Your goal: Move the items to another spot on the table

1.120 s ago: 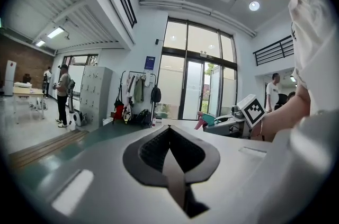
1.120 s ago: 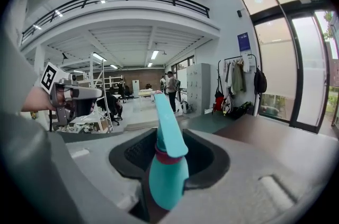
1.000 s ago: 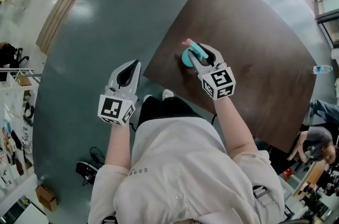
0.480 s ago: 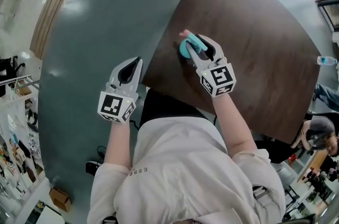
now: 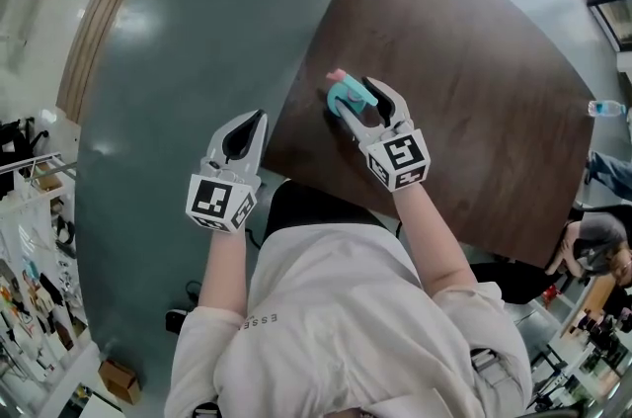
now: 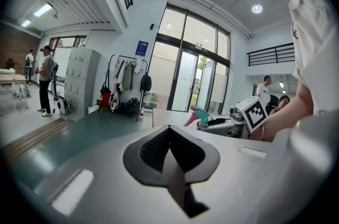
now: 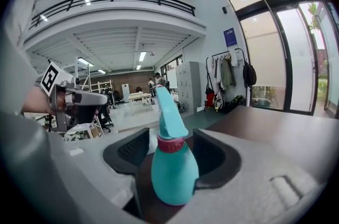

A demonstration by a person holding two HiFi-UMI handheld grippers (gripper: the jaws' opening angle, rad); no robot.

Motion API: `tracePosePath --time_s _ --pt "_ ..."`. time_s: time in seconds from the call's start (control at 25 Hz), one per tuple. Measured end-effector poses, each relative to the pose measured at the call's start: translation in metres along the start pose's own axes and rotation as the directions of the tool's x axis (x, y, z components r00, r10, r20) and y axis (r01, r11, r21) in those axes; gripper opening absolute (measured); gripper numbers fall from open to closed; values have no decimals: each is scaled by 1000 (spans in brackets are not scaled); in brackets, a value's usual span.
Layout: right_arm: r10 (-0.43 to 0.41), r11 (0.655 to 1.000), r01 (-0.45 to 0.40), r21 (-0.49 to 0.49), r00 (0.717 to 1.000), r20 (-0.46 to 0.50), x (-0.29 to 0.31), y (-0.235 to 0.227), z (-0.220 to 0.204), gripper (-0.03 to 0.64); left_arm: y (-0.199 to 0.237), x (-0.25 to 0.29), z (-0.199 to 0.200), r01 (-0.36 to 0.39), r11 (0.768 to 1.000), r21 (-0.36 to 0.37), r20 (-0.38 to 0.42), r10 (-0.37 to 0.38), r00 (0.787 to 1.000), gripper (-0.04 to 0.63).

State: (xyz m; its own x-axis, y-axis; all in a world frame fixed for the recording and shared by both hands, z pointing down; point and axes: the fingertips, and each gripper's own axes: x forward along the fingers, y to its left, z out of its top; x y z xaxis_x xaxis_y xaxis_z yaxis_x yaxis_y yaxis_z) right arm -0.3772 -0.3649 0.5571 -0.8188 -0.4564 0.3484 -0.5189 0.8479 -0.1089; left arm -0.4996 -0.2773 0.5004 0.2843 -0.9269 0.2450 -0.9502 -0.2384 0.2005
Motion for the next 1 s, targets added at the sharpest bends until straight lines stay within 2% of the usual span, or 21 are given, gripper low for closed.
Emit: tracePosePath --time_s 0.16,0.32,0.36,0.4,0.48,0.68,1.0 --pt "-10 996 10 85 1000 -1 -12 0 -1 238 -4 -4 1 15 1000 0 5 -15 1000 17" --pt "-67 992 65 112 998 16 -43 -3 4 229 -17 -11 13 26 999 24 27 -27 999 17" --pt "-93 990 90 112 995 20 -52 -4 5 201 -20 -15 16 25 999 26 35 -26 999 17" --pt "-126 986 123 109 992 21 -62 -6 3 143 -23 -20 16 22 999 23 41 -23 999 17" --pt "-196 976 193 96 980 20 -82 -6 -4 -8 -30 -33 14 21 1000 14 46 -22 999 17" --pt "-258 960 251 127 965 44 -130 10 -9 -8 -57 -66 7 28 1000 13 37 -29 999 17" --pt "-359 930 350 110 930 82 -223 52 -20 -8 -124 -117 -2 128 990 53 64 -132 989 17"
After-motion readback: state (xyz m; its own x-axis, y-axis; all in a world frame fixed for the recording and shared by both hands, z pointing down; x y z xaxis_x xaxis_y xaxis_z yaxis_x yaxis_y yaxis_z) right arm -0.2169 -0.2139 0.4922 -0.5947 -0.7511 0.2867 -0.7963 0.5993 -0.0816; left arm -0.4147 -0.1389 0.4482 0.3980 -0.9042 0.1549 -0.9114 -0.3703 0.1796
